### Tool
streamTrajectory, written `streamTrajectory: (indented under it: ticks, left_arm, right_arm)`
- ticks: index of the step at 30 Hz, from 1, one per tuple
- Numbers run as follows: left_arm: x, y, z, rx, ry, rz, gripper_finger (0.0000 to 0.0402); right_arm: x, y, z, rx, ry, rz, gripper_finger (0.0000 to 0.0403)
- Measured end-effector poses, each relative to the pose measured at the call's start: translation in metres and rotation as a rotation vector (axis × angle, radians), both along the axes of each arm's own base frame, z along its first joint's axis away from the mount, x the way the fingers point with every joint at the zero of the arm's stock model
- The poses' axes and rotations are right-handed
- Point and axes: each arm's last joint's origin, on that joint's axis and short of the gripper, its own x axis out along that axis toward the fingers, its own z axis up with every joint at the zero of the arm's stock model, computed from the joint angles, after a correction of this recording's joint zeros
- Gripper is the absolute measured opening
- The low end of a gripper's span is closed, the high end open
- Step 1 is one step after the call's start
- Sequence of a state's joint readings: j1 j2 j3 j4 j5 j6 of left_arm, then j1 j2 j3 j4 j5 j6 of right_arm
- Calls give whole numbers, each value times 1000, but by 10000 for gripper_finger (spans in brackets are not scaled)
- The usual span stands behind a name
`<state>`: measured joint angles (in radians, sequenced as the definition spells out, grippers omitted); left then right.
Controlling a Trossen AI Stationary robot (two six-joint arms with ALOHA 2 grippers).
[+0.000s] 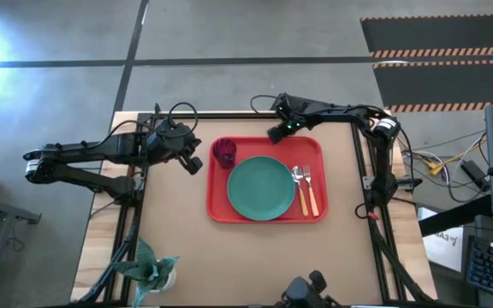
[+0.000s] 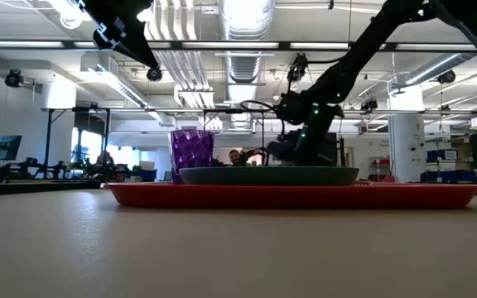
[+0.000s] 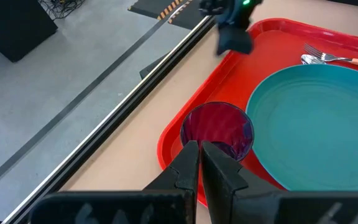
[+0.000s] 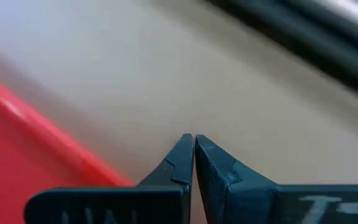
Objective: Pick and place plate/cup/fork/spoon on tray
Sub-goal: Adjust the red tray
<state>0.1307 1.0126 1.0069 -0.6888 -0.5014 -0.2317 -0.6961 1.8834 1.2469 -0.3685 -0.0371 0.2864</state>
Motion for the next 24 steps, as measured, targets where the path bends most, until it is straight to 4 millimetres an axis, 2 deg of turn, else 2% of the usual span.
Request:
streamTrajectory:
  ticks: [5,7,16,19,24]
  left_arm:
    - [0,0,0,-3,0,-3,0]
    - [0,0,0,-3,1,-5,0]
    - [0,0,0,-5,2,-9,0]
    - [0,0,0,-5,3,-9,0]
    - [0,0,-1,-6,5,-9,0]
  right_arm:
    - [12,-8,10,15,-199,15,8]
    - [14,-8,7,18,-199,16,8]
    - [32,3,-49,147,-123,48,8]
    - [42,5,-40,140,-139,81,8]
    - [49,11,-11,152,-213,125,8]
